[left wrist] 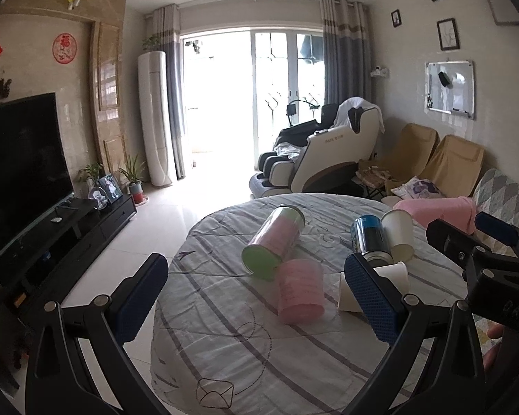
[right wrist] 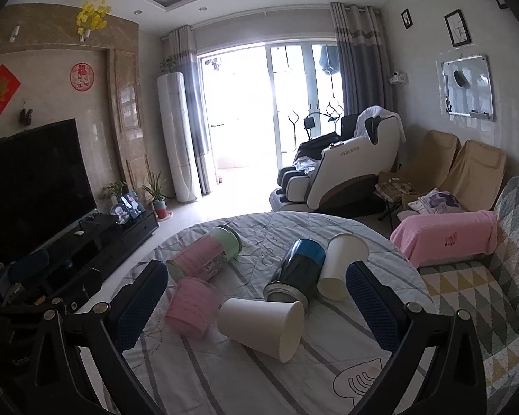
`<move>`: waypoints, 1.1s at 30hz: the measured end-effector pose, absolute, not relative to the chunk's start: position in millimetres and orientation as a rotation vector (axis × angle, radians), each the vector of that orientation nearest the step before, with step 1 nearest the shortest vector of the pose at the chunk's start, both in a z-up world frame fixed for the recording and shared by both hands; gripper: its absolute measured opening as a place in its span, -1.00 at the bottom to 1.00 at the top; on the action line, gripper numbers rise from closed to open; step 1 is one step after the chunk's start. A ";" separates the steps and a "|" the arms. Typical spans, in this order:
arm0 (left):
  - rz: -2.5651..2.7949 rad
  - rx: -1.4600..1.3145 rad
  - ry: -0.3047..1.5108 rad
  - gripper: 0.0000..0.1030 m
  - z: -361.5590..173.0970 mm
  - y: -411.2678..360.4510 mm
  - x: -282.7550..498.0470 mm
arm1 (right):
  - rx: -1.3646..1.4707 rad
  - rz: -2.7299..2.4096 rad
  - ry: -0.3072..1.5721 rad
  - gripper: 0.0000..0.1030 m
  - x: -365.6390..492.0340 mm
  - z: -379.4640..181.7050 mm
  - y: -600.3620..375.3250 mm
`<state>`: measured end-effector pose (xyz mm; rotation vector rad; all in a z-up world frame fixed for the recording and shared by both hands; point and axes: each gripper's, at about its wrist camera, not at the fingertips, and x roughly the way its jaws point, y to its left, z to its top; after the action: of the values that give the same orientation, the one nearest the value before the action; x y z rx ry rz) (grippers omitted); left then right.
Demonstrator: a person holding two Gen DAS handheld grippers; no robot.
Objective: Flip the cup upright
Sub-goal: 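Grasp the lying blue-and-black can around its body with the right tool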
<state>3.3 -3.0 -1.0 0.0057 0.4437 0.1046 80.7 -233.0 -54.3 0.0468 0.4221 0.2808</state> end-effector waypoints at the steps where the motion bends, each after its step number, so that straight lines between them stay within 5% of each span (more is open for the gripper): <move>1: 0.101 0.009 0.446 1.00 -0.9 -3.7 5.7 | 0.044 0.274 0.430 1.00 82.5 -53.9 -233.2; 33: -0.007 0.140 0.729 1.00 -10.9 -13.6 146.5 | 0.257 0.249 1.200 1.00 298.7 -100.1 -227.6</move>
<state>146.5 -13.6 -10.9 0.1396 0.7292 -0.0074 298.7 -227.6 -100.1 0.2571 1.2005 0.2492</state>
